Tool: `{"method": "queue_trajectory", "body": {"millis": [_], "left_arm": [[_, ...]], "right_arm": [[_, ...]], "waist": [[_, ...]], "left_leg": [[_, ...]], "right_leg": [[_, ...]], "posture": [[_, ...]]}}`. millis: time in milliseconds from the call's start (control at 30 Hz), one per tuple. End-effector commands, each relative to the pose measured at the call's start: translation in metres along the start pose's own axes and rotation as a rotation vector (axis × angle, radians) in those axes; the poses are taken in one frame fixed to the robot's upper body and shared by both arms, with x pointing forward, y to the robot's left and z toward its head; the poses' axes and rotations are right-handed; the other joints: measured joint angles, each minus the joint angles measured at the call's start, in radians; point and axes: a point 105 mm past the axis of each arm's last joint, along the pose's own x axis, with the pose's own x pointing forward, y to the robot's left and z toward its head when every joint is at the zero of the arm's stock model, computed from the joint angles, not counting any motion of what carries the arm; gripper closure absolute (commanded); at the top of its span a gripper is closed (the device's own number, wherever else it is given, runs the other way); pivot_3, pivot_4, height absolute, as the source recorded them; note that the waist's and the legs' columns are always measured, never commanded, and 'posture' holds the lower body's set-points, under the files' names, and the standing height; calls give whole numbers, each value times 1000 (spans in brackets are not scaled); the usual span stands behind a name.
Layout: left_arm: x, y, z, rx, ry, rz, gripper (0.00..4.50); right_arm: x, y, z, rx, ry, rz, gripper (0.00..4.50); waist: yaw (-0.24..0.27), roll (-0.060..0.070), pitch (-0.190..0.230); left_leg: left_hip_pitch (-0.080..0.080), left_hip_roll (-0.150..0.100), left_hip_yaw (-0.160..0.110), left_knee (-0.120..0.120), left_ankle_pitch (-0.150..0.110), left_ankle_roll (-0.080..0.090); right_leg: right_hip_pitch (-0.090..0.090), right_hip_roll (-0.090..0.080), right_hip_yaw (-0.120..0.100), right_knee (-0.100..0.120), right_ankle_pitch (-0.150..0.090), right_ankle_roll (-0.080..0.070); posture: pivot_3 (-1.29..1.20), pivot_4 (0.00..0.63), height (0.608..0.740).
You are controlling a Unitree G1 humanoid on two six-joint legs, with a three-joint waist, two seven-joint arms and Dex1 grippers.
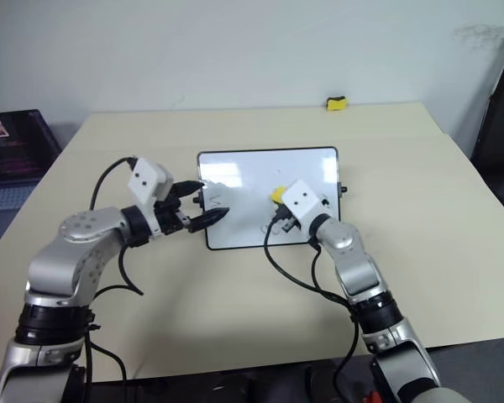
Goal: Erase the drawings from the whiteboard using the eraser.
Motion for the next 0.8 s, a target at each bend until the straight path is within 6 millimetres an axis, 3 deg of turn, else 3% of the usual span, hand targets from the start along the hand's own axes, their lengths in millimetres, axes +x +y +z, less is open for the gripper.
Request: {"method": "queue_trajectory", "body": {"millis": [33, 200, 367, 567, 800], "left_arm": [[-4, 5, 13, 45, -39, 21, 0], [-4, 4, 13, 46, -37, 18, 0], [-4, 3, 13, 46, -38, 17, 0], [-5, 3, 13, 45, -39, 18, 0], [-4, 3, 13, 46, -42, 15, 0]], "right_arm": [[5, -29, 35, -24, -124, -140, 3413], [17, -43, 49, -58, -161, -213, 3417], [26, -42, 26, -93, -56, -198, 3431], [15, -15, -21, -98, 120, -33, 3433], [9, 11, -29, -174, 165, 123, 3433]], "waist": [[0, 0, 0], [0, 0, 0], [0, 0, 0], [0, 0, 0], [-1, -1, -1]], "left_leg": [[0, 0, 0, 0, 0, 0], [-3, 0, -1, -1, 1, -1], [-5, 0, -1, -2, 1, -2], [-3, 0, -1, -1, 0, 0], [6, 1, 1, -1, 0, 0]], "right_leg": [[0, 0, 0, 0, 0, 0], [-2, 0, -1, -2, 0, 0], [-2, 0, -1, -6, 0, 0], [0, 0, -1, -5, 0, 0], [4, 1, 0, 0, 0, 0]], "posture": [[0, 150, 740], [0, 150, 740], [0, 150, 740], [0, 150, 740], [0, 150, 740]]}}
